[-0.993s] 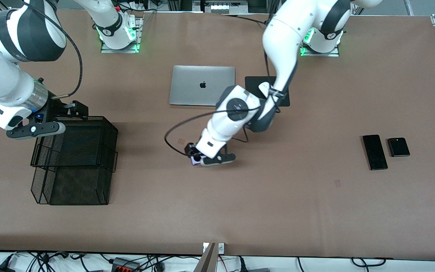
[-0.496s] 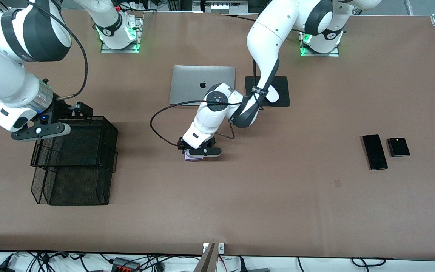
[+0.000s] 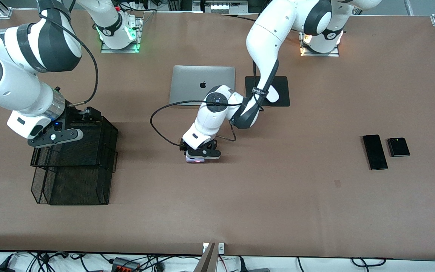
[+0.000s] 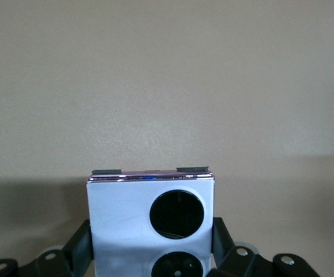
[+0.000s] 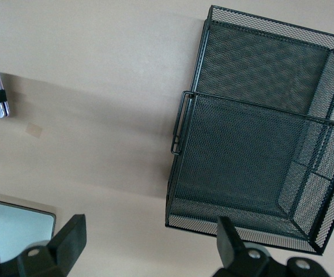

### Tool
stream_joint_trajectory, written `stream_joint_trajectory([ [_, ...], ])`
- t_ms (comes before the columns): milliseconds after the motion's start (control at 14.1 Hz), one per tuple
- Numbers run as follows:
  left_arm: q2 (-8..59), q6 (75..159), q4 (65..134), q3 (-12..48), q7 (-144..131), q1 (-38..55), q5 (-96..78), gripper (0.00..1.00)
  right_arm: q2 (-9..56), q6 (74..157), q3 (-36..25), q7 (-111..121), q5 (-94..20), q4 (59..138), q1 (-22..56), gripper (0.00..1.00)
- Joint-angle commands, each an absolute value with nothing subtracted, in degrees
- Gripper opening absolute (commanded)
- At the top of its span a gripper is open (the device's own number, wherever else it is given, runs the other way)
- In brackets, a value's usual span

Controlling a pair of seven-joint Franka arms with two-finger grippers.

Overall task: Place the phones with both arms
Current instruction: 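Lower the white phone onto the table and open the left gripper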

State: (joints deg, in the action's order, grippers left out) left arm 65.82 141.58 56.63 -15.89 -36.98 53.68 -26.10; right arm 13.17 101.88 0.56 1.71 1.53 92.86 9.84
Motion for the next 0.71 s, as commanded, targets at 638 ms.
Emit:
stream_joint_trajectory([
  [638,61.3,136.3,58.1,-13.6,-35.2,48.9,-22.3,1.0,13.8,101.8,0.5,1.1,1.1,91.4,10.3,1.0],
])
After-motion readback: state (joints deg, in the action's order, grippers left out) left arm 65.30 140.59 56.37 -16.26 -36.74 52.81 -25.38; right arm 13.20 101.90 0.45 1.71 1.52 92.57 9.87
